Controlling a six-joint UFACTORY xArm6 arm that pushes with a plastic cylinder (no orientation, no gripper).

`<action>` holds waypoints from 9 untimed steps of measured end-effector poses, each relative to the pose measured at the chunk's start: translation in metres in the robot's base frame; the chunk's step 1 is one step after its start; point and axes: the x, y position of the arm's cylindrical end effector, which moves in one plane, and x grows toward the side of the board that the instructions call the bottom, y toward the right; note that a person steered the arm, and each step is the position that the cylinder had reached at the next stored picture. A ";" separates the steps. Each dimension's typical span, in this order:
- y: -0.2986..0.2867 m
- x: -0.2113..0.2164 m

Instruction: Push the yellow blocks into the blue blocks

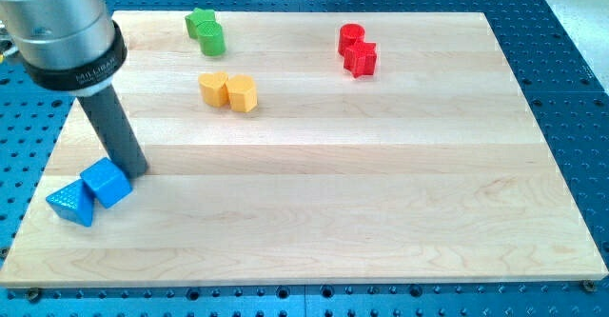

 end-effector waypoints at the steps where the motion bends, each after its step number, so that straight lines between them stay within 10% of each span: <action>1: 0.000 0.008; 7: 0.166 -0.082; 9: 0.121 -0.121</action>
